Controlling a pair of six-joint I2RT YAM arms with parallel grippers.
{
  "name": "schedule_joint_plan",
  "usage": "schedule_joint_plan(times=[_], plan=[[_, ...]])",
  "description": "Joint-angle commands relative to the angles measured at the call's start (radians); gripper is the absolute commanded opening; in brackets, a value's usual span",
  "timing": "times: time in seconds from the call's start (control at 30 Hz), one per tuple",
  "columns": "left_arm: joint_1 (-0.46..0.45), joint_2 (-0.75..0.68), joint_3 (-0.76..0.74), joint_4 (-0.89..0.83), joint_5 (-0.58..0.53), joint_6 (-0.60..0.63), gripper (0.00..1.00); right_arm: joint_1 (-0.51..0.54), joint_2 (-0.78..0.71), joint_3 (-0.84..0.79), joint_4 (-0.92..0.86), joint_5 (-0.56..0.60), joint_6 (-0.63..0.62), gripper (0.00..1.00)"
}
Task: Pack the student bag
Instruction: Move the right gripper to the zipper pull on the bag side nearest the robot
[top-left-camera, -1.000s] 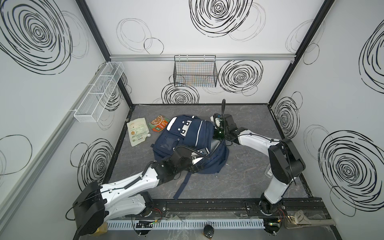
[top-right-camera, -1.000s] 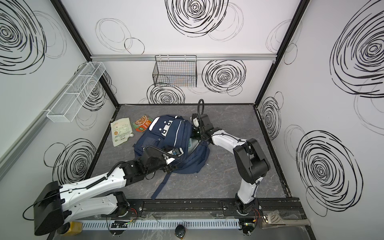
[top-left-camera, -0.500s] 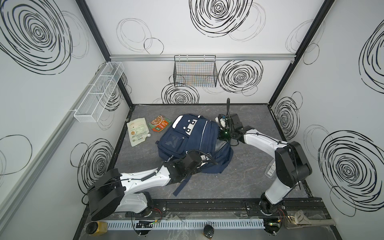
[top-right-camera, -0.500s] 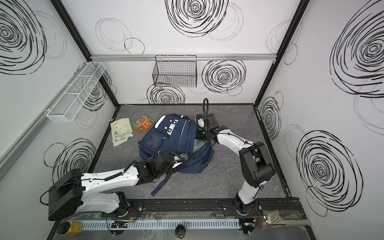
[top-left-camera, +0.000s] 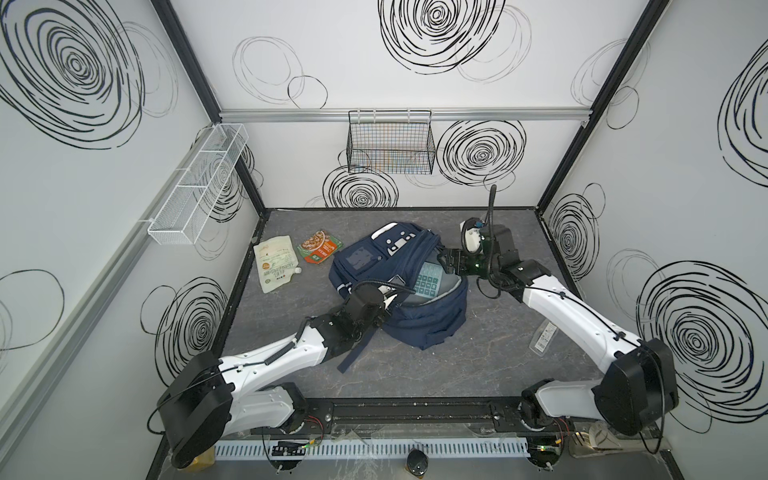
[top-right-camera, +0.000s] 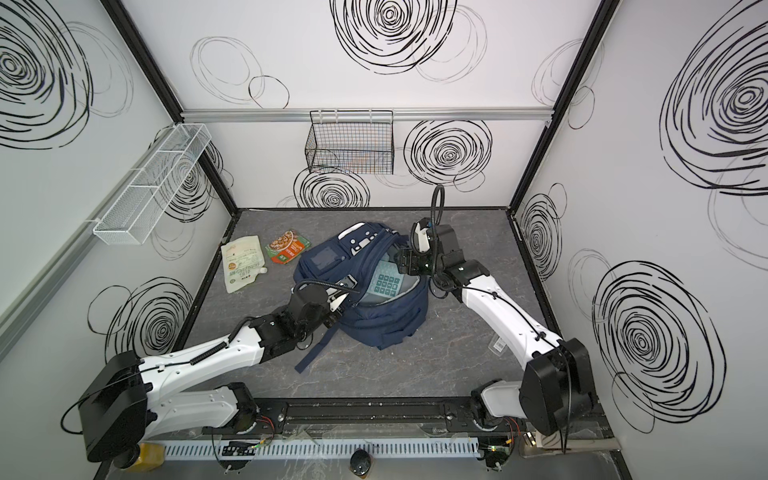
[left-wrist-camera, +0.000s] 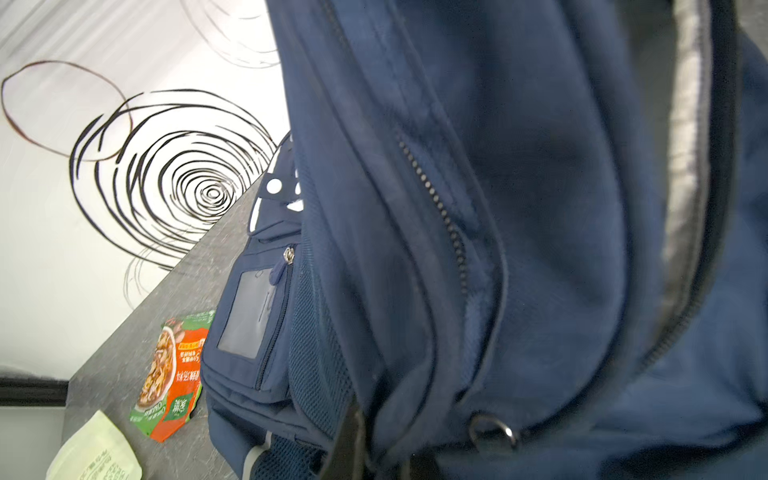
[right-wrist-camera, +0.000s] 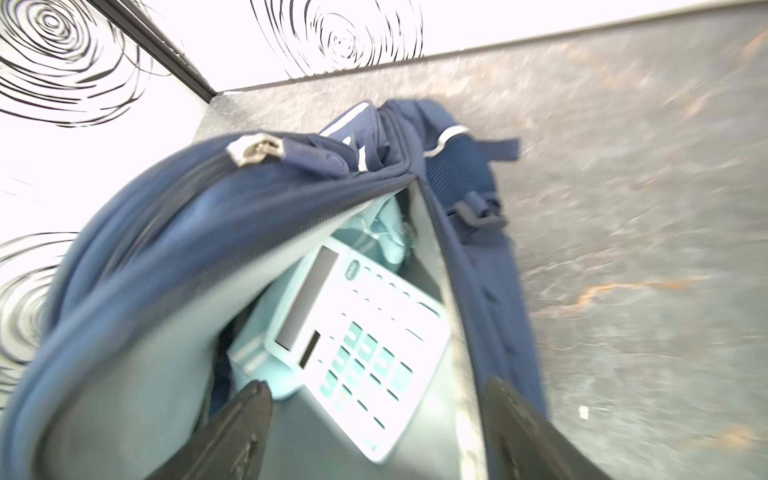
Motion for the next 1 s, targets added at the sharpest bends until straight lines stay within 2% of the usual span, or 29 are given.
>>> schedule_joint_plan(times=[0.0,0.17,0.3,0.47,0.73,0.8,0.97], plan=[[0.05,-0.003,0.025,0.024,-0.076,-0.135,0.0,0.038,-0.074,-0.055,-0.054,0.133,-0.04,0.83],[0.061,-0.03,0.03,0.033,0.003,-0.19,0.0,0.144,-0.257,-0.209,0.059,0.124,-0.062,0.79],[0.052,-0.057,0.016,0.058,0.024,-0.222,0.0,0.304,-0.385,-0.306,0.152,0.184,-0.045,0.76],[0.043,-0.077,0.015,0.058,0.056,-0.251,0.0,0.573,-0.469,-0.393,0.272,0.419,-0.03,0.73],[0.005,-0.117,0.01,0.044,0.078,-0.255,0.0,0.888,-0.405,-0.453,0.51,0.669,-0.062,0.69],[0.005,-0.127,0.009,0.046,0.094,-0.261,0.0,0.931,-0.366,-0.478,0.579,0.724,-0.059,0.67],[-0.003,-0.14,0.006,0.048,0.131,-0.255,0.0,0.935,-0.263,-0.573,0.788,0.842,0.022,0.63]])
